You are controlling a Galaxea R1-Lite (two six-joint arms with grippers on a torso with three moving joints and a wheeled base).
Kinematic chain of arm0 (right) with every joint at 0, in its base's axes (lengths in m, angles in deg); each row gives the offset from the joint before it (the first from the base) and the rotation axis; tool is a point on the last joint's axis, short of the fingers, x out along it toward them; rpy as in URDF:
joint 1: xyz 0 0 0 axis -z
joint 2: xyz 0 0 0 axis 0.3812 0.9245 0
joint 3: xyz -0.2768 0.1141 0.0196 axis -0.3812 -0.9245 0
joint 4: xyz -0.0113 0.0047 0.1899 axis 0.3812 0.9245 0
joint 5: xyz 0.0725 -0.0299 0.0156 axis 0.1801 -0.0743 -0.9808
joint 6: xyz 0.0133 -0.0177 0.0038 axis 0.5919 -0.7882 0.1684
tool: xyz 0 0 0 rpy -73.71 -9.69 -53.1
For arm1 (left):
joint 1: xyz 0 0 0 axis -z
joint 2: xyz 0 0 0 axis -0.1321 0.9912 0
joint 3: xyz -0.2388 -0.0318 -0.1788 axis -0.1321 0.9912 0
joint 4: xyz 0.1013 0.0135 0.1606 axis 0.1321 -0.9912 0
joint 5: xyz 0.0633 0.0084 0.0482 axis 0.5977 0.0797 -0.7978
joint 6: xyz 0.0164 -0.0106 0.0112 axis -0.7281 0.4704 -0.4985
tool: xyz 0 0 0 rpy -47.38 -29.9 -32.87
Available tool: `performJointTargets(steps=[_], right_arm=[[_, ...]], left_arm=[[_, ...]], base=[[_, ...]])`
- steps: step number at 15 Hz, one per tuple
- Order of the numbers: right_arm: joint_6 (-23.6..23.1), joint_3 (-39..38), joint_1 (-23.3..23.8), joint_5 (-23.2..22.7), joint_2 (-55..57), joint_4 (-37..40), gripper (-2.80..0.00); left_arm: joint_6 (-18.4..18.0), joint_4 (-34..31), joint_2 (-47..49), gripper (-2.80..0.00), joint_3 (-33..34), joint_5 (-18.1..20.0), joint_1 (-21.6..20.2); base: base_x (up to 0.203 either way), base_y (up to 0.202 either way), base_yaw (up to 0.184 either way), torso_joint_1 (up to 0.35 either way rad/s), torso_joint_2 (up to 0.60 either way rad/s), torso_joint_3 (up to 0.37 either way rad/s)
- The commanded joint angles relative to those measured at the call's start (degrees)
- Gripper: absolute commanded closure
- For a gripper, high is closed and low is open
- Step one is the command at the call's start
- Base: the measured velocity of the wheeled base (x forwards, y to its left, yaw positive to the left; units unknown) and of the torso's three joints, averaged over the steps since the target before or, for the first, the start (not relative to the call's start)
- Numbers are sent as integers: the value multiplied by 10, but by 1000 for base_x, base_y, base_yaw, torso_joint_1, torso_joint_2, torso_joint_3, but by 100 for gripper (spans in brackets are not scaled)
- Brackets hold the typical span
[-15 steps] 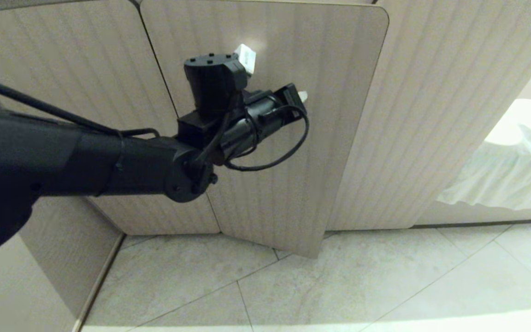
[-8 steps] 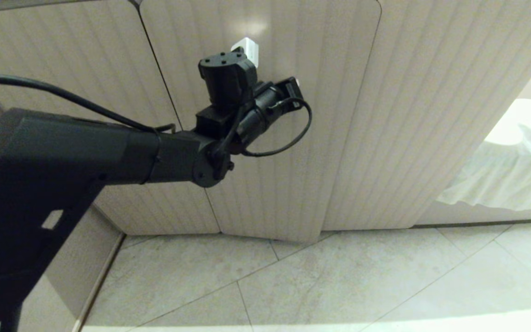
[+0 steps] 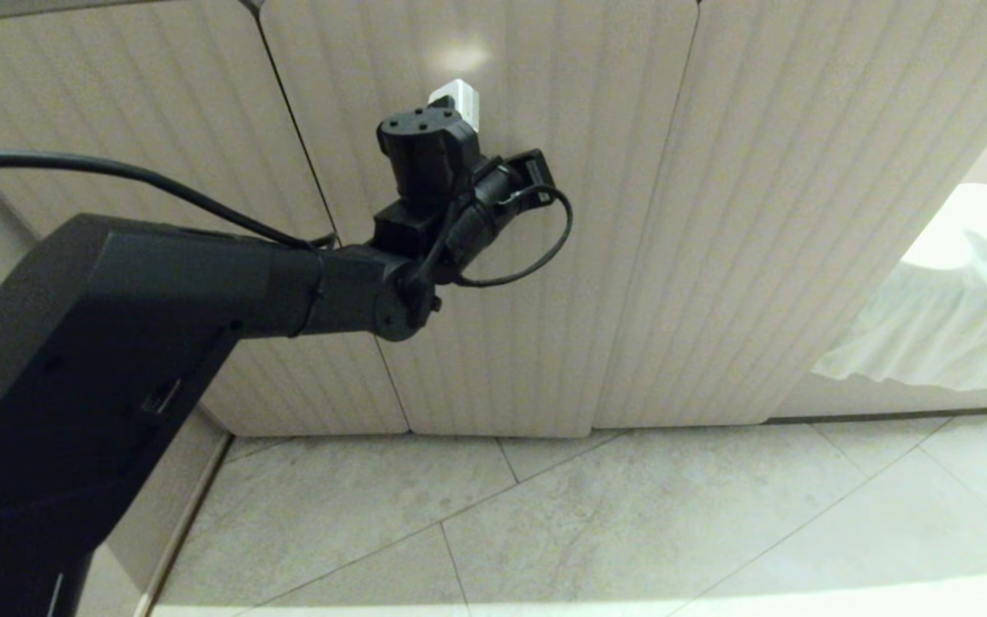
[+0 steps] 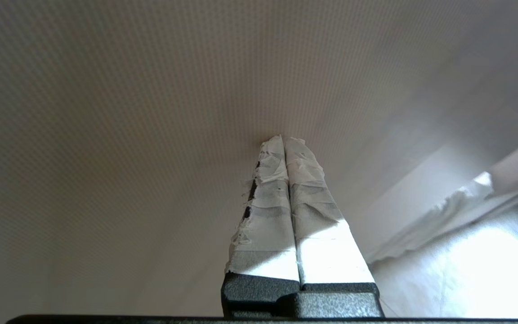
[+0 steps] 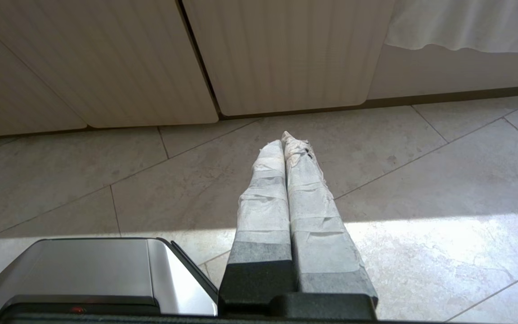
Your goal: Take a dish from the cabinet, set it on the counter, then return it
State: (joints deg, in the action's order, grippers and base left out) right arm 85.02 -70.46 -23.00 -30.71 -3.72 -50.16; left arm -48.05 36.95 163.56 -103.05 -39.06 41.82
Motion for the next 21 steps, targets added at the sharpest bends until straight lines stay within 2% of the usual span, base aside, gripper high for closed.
performJointTargets(steps=[1,7,10,14,18,21], right_arm=[[0,0,0,0,0,0,0],[0,0,0,0,0,0,0],[0,0,0,0,0,0,0],[0,0,1,0,0,0,0],[0,0,0,0,0,0,0],[0,0,1,0,0,0,0]], left_arm=[[-3,2,-1,0,0,-14,0],[-9,1,-21,0,13,-17,-1],[-9,-2,-68,0,77,-16,0],[-29,1,-176,0,251,-11,3],[-79,4,-318,0,488,11,1],[-108,5,-420,0,637,20,-31]], base=[[0,0,0,0,0,0],[0,0,0,0,0,0],[0,0,0,0,0,0],[0,0,0,0,0,0],[0,0,0,0,0,0],[0,0,0,0,0,0]])
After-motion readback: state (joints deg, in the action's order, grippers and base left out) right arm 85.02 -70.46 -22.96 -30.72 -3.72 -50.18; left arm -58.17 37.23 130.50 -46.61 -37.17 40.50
